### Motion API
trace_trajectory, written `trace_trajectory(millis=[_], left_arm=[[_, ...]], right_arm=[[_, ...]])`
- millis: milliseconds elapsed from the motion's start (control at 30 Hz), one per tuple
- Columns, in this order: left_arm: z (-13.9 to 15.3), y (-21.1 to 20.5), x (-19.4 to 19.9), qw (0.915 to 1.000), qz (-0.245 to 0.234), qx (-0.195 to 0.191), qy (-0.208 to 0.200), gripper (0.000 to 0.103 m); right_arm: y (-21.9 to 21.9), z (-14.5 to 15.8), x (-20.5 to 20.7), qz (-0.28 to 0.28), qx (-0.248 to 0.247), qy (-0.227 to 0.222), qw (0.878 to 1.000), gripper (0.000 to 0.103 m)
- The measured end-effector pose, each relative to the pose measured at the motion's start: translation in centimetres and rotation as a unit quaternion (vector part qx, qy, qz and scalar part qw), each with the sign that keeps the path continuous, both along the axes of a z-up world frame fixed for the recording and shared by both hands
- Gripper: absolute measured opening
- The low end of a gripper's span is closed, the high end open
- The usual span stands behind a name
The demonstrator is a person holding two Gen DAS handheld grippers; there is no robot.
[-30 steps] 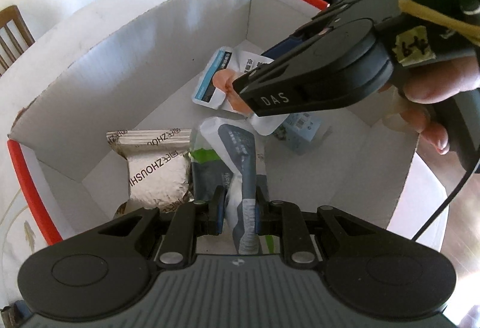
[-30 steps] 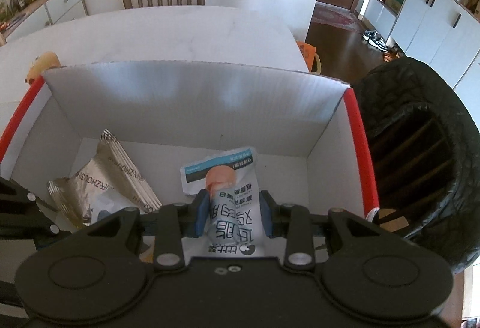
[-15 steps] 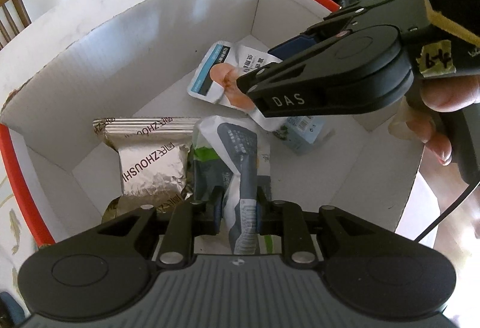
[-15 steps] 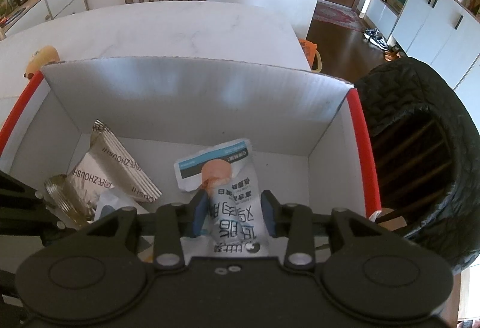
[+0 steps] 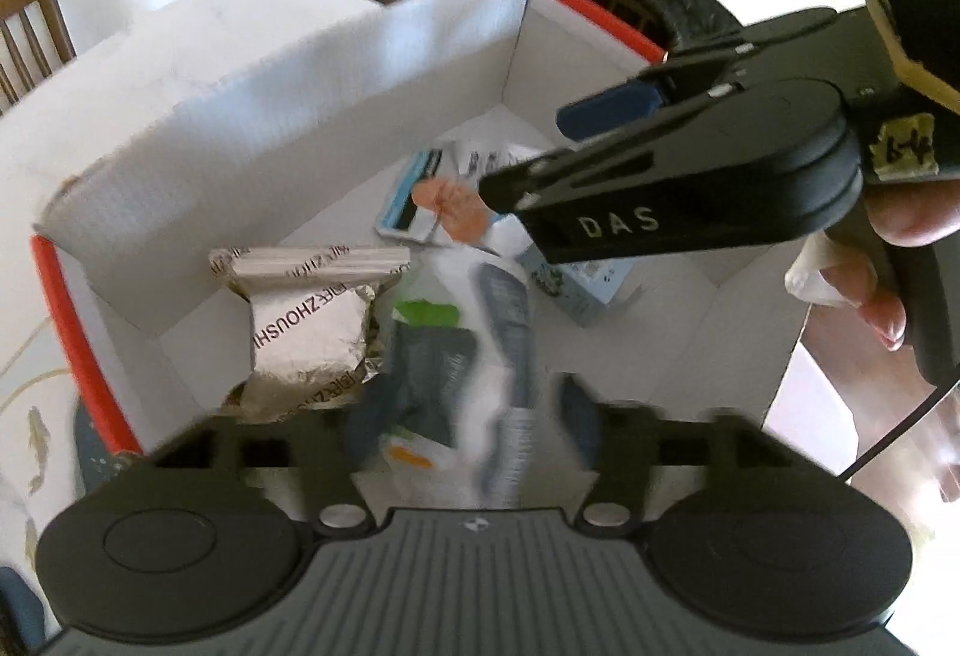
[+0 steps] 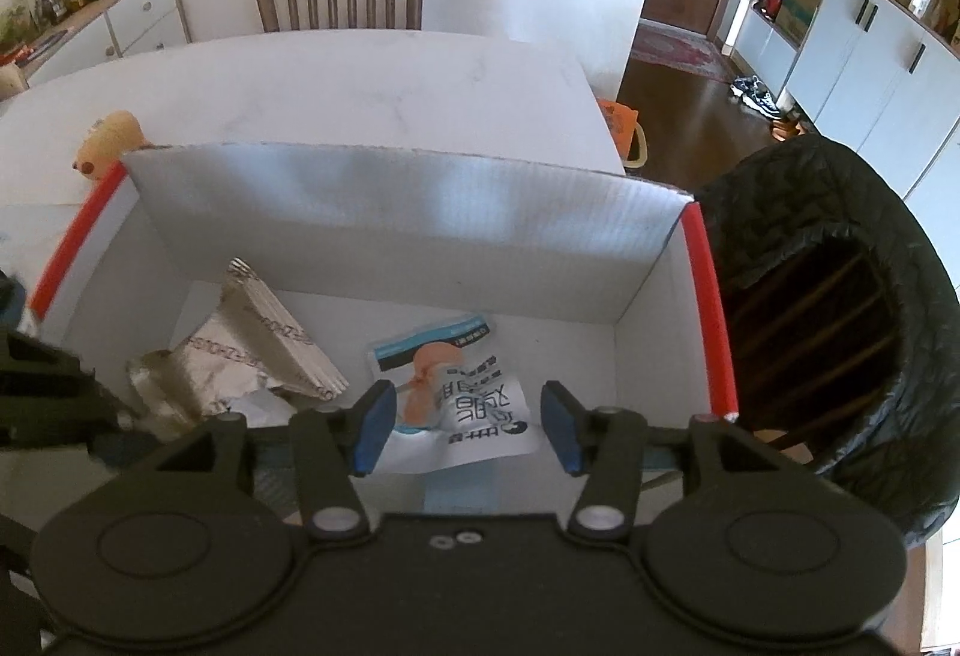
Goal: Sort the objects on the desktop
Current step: 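Open the right tool to drop its bag while the left tool opens too, then withdraw both tools from the box back toward the table items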
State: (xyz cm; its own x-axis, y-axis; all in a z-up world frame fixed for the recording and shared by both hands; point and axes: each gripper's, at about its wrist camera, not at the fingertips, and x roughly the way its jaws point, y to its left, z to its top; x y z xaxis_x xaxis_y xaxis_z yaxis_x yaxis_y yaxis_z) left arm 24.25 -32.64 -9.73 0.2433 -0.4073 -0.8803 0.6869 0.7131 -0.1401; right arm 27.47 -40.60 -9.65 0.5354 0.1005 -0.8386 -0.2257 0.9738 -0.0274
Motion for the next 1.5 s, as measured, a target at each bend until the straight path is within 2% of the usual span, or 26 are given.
trace_trajectory(millis=[433,1067,1133,1500], left_arm=[[2.0,1.9,-0.8,0.9996,0.007,-0.026,-0.012,0.075],[6.1,5.4,-3.1,0.9954,0.017,-0.089,-0.031,0.076],[6.3,5.9,-3.3,0.9949,0.022,-0.093,-0.030,0.082],[7.6,9.4,-4.3,0.9920,0.035,-0.115,-0.039,0.090]], right_arm=[[-1.0,3.9,-0.8,-0.008,0.029,-0.020,0.999,0.055],[0.7,6.2,-3.3,-0.005,0.058,-0.039,0.998,0.056],[0.9,6.3,-3.5,-0.007,0.059,-0.041,0.997,0.056],[3.3,7.1,-5.1,-0.013,0.062,-0.055,0.996,0.063]])
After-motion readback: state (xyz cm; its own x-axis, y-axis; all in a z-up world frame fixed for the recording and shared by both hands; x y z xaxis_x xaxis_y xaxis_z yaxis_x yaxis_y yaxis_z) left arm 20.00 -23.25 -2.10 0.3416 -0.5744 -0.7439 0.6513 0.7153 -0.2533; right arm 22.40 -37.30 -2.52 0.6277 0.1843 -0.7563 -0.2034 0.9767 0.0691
